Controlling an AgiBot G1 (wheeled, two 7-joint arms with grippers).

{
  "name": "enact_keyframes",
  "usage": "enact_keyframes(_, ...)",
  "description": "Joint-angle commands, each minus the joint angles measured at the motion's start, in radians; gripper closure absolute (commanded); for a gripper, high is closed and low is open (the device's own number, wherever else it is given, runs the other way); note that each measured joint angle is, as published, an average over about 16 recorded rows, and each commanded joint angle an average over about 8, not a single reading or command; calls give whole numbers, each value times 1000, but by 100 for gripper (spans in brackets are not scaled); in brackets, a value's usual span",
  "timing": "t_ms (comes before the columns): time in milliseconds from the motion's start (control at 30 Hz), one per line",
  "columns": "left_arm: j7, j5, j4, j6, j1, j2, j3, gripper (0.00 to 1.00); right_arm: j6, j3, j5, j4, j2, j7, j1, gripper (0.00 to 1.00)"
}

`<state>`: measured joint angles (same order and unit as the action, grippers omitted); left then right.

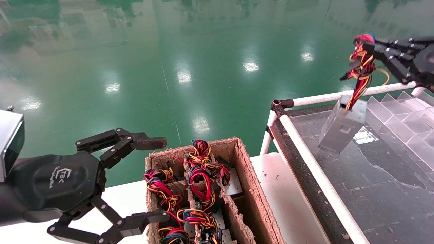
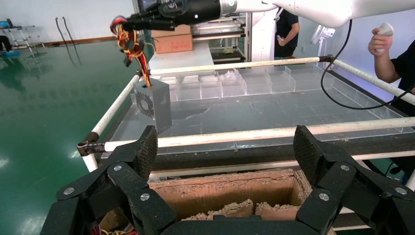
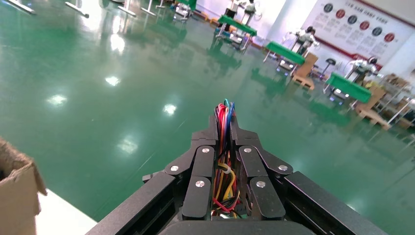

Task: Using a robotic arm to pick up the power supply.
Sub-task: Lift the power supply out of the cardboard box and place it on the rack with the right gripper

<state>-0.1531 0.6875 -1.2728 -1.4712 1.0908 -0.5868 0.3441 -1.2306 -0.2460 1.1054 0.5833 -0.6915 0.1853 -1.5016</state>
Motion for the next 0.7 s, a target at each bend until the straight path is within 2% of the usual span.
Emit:
enact_keyframes(33,0,0,0,0,0,0,0,0,-7,-2,1,-11,3,7,10,100)
enact_keyframes(700,0,0,0,0,0,0,0,0,66,-49,63,-164,-175,76,-83,100)
